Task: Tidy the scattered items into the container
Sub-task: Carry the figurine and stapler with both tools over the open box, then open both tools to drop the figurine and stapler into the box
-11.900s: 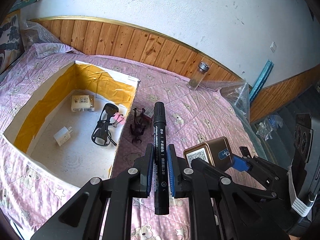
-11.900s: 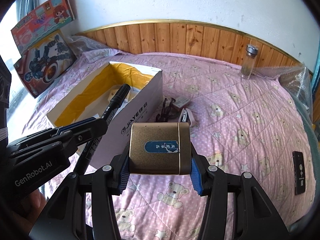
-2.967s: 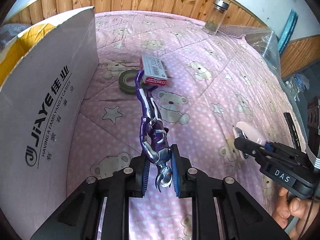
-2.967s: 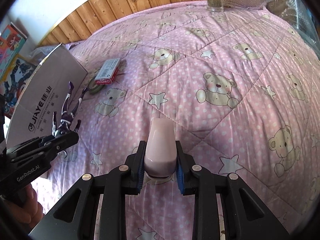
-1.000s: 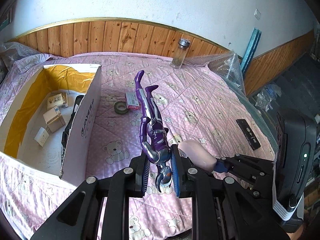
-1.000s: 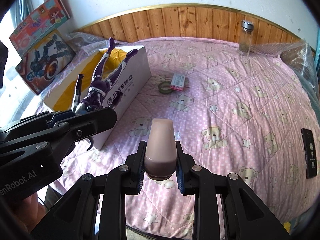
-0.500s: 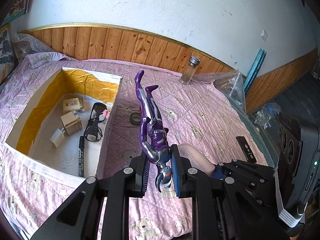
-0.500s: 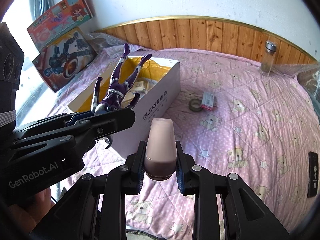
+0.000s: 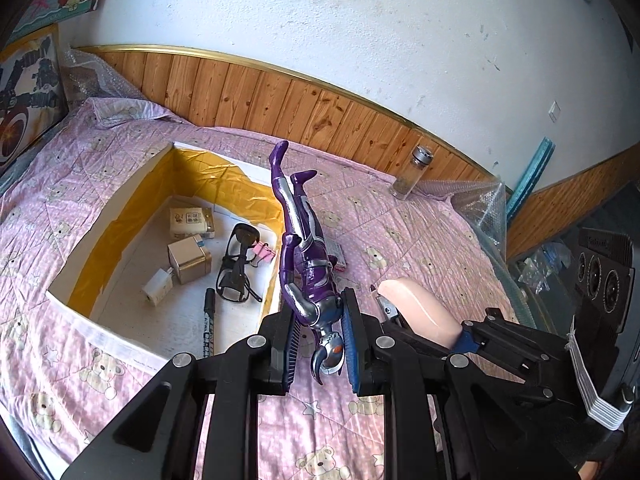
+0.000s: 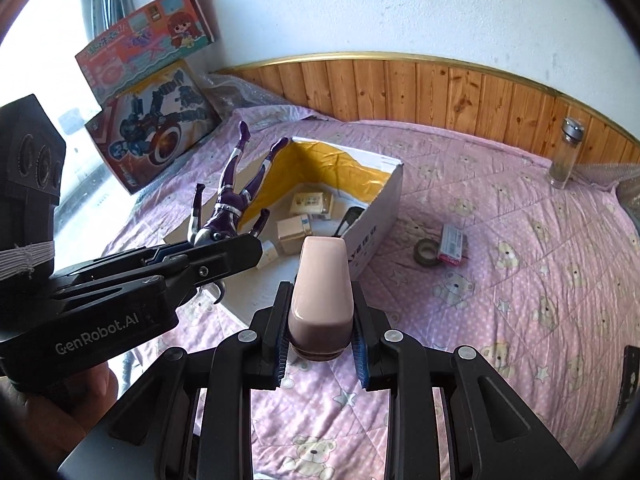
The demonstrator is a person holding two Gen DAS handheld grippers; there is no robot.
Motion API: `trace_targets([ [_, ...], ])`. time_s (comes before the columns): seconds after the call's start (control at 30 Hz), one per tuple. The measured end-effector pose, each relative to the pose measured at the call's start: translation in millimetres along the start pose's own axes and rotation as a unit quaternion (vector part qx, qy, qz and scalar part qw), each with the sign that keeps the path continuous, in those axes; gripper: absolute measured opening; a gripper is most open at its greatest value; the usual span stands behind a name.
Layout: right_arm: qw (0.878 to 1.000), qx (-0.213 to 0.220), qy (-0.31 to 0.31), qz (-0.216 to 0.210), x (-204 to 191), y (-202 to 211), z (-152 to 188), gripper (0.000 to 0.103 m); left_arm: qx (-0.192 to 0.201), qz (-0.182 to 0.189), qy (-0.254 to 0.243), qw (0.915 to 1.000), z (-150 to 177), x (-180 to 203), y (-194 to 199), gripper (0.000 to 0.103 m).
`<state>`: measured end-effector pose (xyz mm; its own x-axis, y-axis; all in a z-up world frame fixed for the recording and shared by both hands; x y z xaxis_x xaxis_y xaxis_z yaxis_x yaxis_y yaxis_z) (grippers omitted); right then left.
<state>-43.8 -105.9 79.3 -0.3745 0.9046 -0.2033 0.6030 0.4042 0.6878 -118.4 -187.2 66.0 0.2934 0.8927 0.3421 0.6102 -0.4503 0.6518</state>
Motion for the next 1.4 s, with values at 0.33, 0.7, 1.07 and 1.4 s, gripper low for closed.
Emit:
trace_targets([
  [0.33, 1.000, 0.002, 0.016, -0.018, -16, -17, -21, 0.028, 0.014, -0.029, 0.025, 0.9992, -21, -41, 3, 0.021],
  [0.7, 0.999, -0.010, 0.025, -0.045, -26, -48, -38, 0.027, 0.007, -0.054, 0.045, 0.9975, -39, -88, -7, 0.021],
  [1.07, 0.996, -0.047, 0.020, -0.079, -34, -100, -43, 0.028, -0.045, -0.080, 0.014, 0.9957, -45, -120, -42, 0.021],
  [1.4, 0.990, -0.100, -0.004, -0.102, -34, -147, -35, 0.028, -0.093, -0.116, 0.003, 0.9888, -33, -143, -74, 0.021],
])
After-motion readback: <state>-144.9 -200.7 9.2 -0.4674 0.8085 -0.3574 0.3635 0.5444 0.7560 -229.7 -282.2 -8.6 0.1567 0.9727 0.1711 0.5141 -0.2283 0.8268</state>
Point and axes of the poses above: each gripper's, at about its wrist camera, not at the fingertips, and y roughly against the way its jaws point, x to its right, z to its underside, the point moved 2 cm from there along -y, roughly the way its jaws point, and after that the axes turned 5 degrees about -z, right-handed, at the moved point
